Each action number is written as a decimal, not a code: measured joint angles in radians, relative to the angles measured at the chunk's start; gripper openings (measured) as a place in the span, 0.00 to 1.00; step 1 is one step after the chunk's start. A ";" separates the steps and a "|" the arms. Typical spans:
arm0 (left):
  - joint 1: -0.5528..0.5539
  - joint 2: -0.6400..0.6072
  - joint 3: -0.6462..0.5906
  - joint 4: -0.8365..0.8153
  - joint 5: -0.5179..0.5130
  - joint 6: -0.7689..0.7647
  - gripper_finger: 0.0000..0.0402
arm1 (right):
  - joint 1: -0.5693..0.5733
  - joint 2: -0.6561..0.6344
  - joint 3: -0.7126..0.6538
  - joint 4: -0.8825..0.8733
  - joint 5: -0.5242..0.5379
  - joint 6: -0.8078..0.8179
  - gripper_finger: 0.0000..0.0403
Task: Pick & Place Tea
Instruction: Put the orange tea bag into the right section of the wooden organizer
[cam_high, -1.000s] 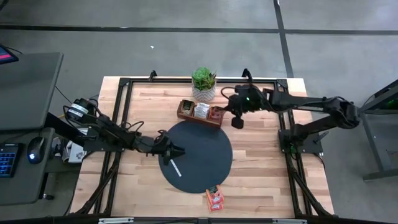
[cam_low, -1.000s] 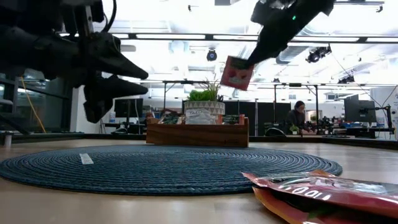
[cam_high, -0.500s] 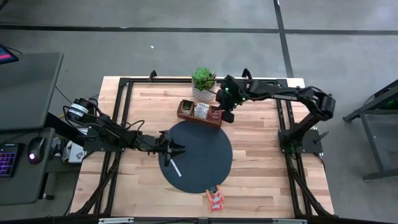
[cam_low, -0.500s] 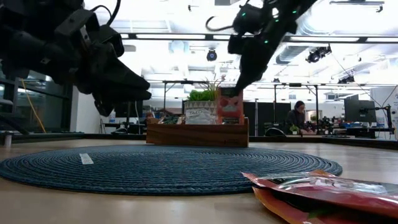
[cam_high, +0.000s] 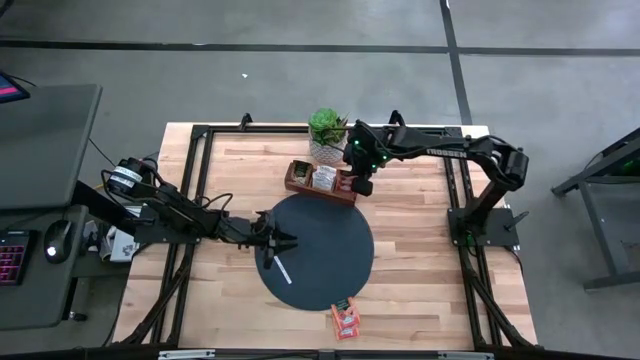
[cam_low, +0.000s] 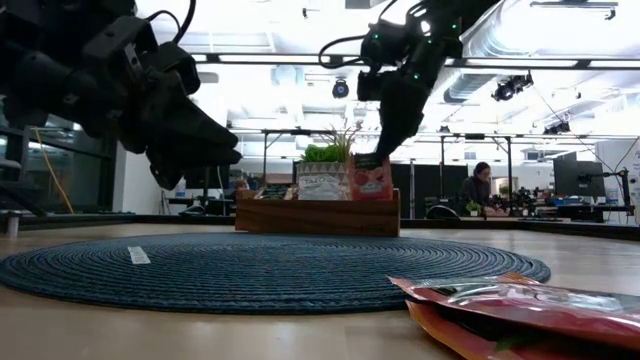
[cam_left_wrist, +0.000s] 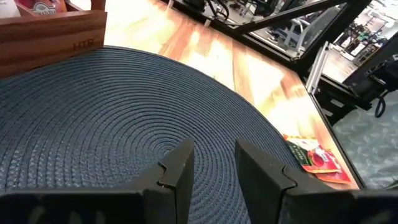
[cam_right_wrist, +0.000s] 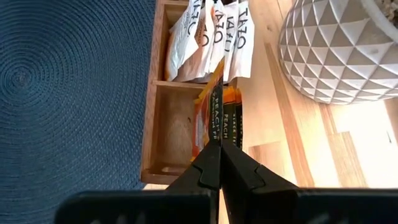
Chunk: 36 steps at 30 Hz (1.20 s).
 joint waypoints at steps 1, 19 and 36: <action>0.000 0.000 0.000 -0.001 0.001 0.000 0.28 | 0.000 0.000 0.000 0.000 0.000 0.000 0.00; 0.000 0.000 0.000 -0.010 0.018 -0.003 0.28 | 0.003 0.000 0.000 0.000 -0.016 0.053 0.21; 0.000 0.001 0.330 -0.494 0.184 0.053 0.28 | 0.179 -0.240 -0.083 -0.065 0.066 0.189 0.23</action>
